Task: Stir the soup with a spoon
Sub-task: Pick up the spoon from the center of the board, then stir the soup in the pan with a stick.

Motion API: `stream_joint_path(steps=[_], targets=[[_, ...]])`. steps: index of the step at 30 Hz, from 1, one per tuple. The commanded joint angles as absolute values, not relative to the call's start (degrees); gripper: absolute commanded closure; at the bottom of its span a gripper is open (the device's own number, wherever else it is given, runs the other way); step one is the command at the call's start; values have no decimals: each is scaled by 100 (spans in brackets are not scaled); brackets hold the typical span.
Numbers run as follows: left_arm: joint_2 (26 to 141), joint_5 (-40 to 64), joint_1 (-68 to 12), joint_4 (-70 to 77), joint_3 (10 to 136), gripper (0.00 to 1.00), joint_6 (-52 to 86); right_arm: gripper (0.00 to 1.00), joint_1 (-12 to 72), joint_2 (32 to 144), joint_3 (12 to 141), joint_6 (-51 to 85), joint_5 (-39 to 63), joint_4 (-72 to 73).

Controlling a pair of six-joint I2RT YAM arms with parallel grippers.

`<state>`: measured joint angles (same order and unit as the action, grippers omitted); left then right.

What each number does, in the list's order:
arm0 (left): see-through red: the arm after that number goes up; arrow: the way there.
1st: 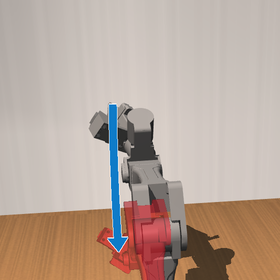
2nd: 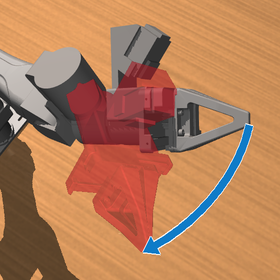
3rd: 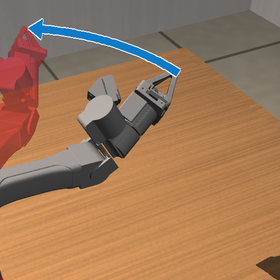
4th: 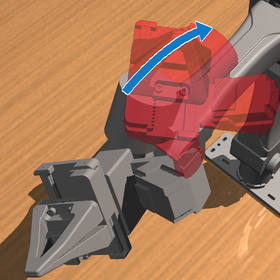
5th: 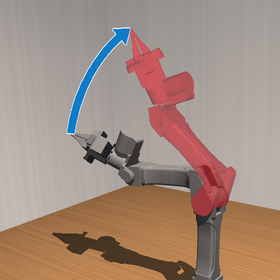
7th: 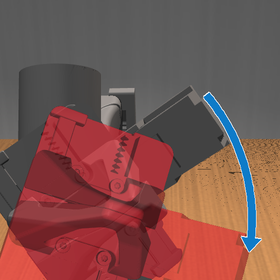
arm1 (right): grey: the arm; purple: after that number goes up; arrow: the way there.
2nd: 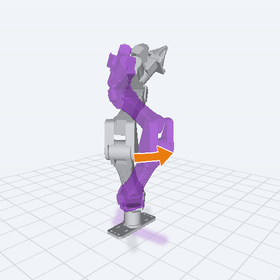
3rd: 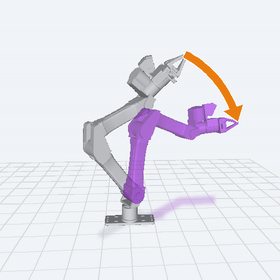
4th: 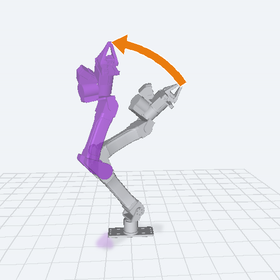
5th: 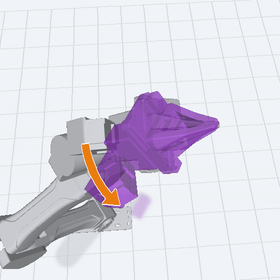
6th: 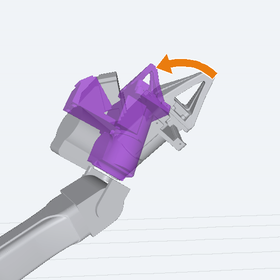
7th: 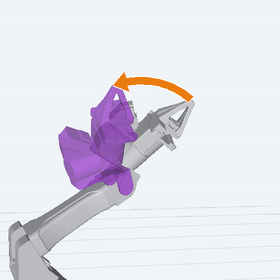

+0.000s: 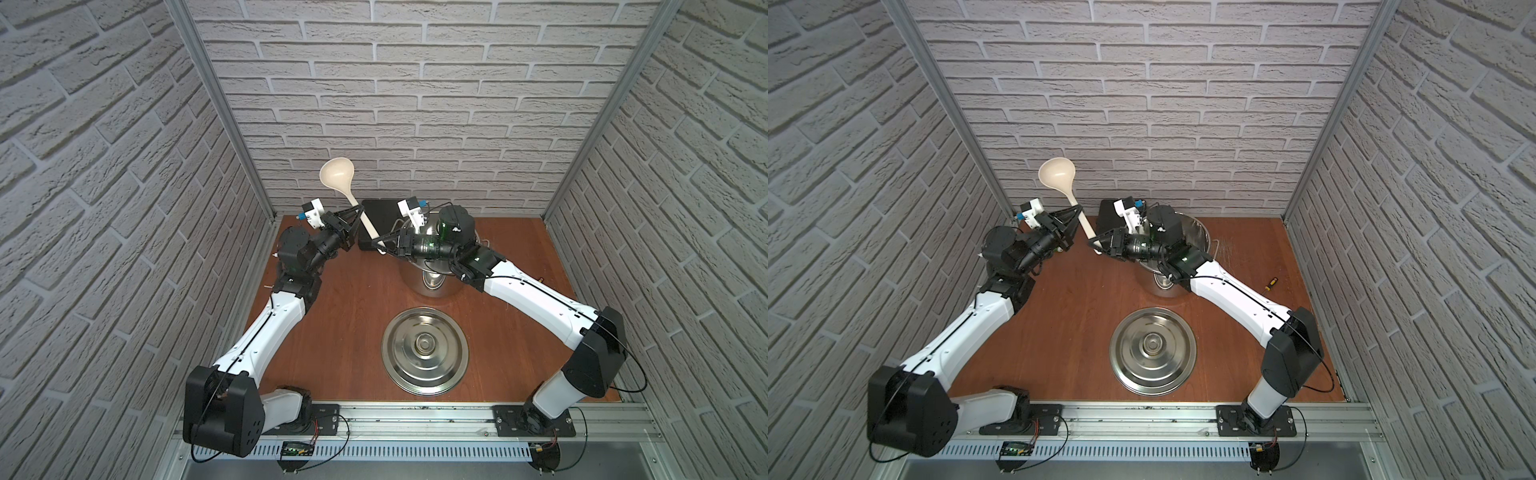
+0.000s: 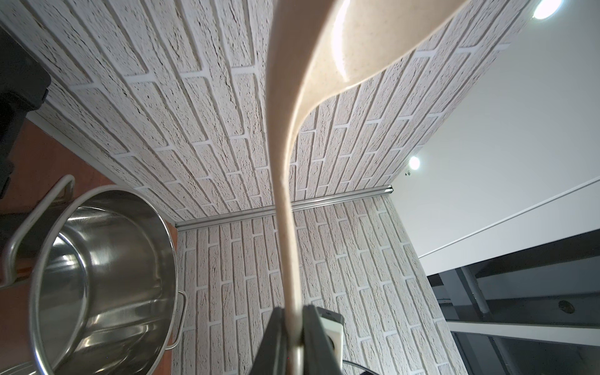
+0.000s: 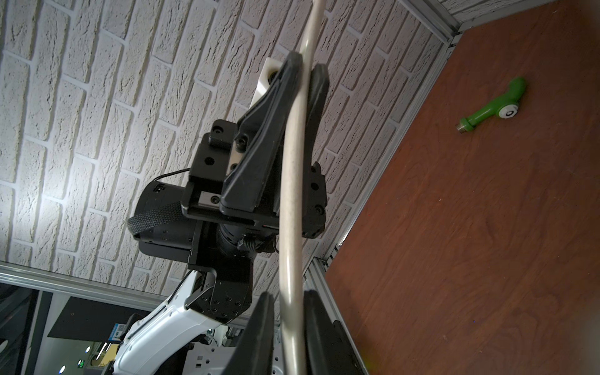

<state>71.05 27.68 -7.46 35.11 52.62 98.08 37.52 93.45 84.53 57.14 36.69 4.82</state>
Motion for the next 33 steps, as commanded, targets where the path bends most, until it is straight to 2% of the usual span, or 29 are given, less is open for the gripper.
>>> stream_joint_path(steps=[1,4,5,6,8,10,15,18,23,26,29,33], targets=[[7028,2820,-782,3812,5131,100,9698,88,3814,9290,8485,5715,3709,926],[7019,2786,-789,3858,5064,100,9755,97,3810,9281,8500,5683,3719,846],[7010,2786,-788,3839,5053,100,9762,97,3814,9273,8511,5660,3713,794],[7003,2770,-793,3797,5043,90,9765,97,3814,9265,8525,5621,3694,707],[6927,2729,-782,3612,5027,40,9752,97,3809,9247,8666,5377,3587,228],[6813,2666,-760,3299,5050,2,9628,97,3806,9246,9036,4842,3348,-753],[6388,2547,-695,1658,5422,2,8753,97,3687,9311,10361,3109,1888,-3866],[6148,2305,-677,-180,6016,2,7612,97,3650,9421,11173,2244,594,-5500],[6311,908,-893,-3670,7606,2,5013,97,3634,9762,12253,1484,-1478,-7802],[6716,-115,-1204,-4924,8452,2,3827,97,3631,9761,12316,1366,-2029,-8508],[7046,-845,-1524,-5496,8895,2,3068,97,3630,9721,12228,1314,-2443,-8979],[7305,-1085,-1658,-5546,9081,2,2792,97,3629,9796,12240,1203,-2733,-9303]])
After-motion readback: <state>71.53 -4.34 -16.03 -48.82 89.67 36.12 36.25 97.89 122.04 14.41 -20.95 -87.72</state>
